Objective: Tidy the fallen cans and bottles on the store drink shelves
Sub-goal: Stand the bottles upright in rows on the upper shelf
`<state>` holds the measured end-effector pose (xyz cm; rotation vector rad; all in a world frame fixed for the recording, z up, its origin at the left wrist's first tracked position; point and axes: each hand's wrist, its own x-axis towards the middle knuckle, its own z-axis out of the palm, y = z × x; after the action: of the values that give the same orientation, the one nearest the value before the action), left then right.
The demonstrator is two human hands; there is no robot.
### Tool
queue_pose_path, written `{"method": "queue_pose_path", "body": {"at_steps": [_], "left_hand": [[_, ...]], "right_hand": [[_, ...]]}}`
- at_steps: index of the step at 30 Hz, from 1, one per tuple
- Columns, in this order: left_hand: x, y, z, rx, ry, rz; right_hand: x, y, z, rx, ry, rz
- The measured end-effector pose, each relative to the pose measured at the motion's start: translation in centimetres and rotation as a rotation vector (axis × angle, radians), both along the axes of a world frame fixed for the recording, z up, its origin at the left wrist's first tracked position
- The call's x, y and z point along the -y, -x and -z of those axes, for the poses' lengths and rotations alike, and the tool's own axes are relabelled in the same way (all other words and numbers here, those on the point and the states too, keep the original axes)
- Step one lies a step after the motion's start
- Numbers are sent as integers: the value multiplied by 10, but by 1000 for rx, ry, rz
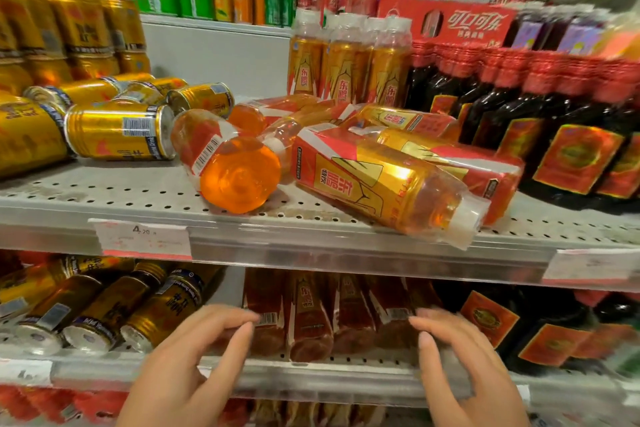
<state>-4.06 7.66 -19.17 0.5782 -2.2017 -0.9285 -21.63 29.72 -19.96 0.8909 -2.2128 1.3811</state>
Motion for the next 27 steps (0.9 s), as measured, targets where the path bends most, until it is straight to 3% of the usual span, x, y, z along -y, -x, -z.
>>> {"method": "queue_pose_path", "body": {"at_steps": [4, 5, 7, 8, 13, 14, 15, 16, 18, 22, 27], "left_hand": [[-10, 32, -33, -34, 122, 92], [-14, 35, -40, -50, 28, 118], [-18, 47, -60, -104, 114, 303], [-21, 57, -81, 4, 200, 242], [-31, 63, -95, -179, 240, 215], [-27, 71, -96, -219, 342, 171], [-22, 80, -101, -167, 463, 69], [-18, 84, -108, -152, 532, 101], [-24, 80, -129, -164, 511, 174], [-27, 78, -149, 6, 686, 172], [-24, 92, -154, 120, 712, 197]], "right_hand": [[-16, 21, -30, -57, 4, -20], [-19, 28, -36, -22, -9, -26], [-25, 28, -55, -51, 18, -64], [-28, 23, -66, -131, 62, -69], [-41, 19, -92, -324, 132, -31], [-42, 22, -98, -334, 126, -33], [-44, 25, -105, -340, 109, -43], [-45, 27, -110, -336, 84, -53], [-45, 30, -120, -300, 35, -58], [-34, 38, -137, -276, -58, -60], [-12, 60, -157, -254, -135, -41]]}}
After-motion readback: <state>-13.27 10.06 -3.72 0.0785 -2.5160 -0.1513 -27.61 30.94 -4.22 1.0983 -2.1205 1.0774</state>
